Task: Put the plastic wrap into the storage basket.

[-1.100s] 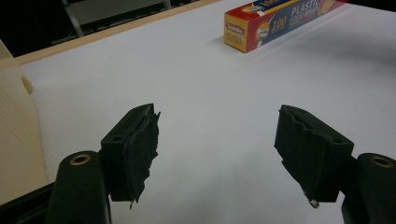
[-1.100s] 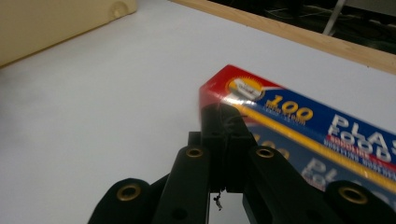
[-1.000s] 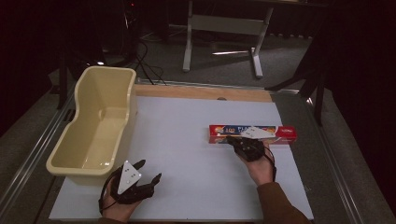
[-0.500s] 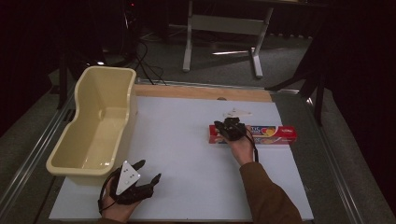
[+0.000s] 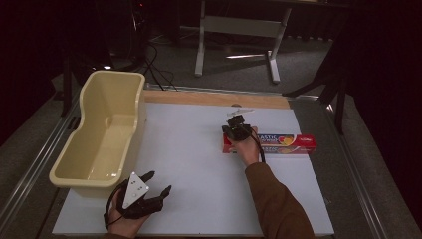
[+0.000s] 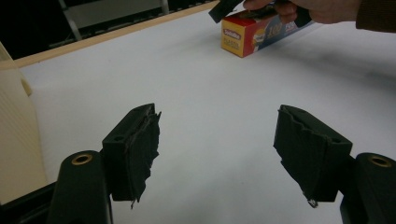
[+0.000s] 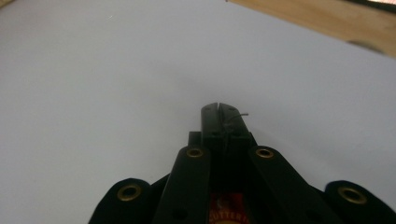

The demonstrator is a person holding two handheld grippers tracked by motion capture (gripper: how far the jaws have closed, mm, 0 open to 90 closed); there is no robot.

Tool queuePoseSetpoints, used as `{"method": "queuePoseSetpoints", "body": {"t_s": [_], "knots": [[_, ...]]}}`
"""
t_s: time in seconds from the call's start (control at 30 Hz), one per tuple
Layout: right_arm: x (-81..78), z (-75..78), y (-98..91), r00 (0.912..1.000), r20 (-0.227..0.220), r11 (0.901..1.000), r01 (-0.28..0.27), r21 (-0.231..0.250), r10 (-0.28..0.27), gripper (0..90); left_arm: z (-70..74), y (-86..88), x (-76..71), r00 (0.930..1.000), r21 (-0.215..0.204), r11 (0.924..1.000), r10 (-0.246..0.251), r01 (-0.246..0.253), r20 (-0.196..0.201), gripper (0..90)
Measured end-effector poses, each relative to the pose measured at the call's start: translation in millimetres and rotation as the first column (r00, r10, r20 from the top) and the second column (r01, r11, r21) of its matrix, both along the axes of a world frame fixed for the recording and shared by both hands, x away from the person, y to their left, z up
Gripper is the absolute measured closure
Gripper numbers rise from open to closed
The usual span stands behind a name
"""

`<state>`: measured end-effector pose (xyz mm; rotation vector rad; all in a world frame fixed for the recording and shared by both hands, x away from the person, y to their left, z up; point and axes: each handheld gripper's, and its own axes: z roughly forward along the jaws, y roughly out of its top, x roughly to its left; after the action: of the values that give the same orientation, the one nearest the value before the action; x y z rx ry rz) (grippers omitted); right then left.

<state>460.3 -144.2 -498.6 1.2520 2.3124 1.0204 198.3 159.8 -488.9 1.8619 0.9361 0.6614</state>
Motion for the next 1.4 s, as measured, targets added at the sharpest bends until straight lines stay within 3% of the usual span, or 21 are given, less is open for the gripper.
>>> {"method": "queuePoseSetpoints", "body": {"t_s": [0.17,0.3,0.4,0.57,0.93,1.07,1.2,1.4], "knots": [[-5.7,1.4,-1.7,0.9988,-0.045,0.9997,-0.016,0.018,0.017,90.0,-0.3,0.7,-0.6,1.0,0.0,1.0,0.004,-0.004,-0.002,30.8],[-21.1,4.5,-0.2,0.9959,-0.075,0.9986,-0.052,-0.013,0.05,90.0,-0.2,1.2,-1.6,1.0,0.002,1.0,0.008,-0.008,-0.002,31.0],[-33.3,4.9,-4.9,0.9896,-0.12,0.9968,-0.077,0.021,0.079,90.0,-0.5,1.0,-1.3,1.0,0.002,1.0,0.009,-0.009,-0.003,31.0],[-64.0,2.3,-15.7,0.9862,-0.122,0.9924,-0.104,0.066,0.111,90.0,-1.7,0.6,-0.8,0.9999,0.006,0.9999,0.013,-0.013,-0.009,31.6],[-133.7,6.5,-45.4,0.9703,-0.121,0.9772,-0.212,-0.009,0.209,90.0,-3.0,-0.2,-0.4,0.9997,0.013,0.9998,0.014,-0.014,-0.019,32.3],[-158.3,7.9,-60.7,0.9739,-0.114,0.9773,-0.204,-0.057,0.197,90.0,-3.6,-1.0,0.0,0.9997,0.012,0.9998,0.013,-0.013,-0.021,32.4],[-177.1,11.8,-74.3,0.9729,-0.132,0.9693,-0.207,-0.132,0.19,90.0,-3.9,-2.0,-0.1,0.9997,0.015,0.9998,0.012,-0.012,-0.022,32.5],[-196.8,12.6,-105.4,0.9802,-0.144,0.9795,-0.154,-0.129,0.135,90.0,-4.8,-2.0,0.8,0.9996,0.015,0.9999,0.008,-0.008,-0.027,32.5]]}}
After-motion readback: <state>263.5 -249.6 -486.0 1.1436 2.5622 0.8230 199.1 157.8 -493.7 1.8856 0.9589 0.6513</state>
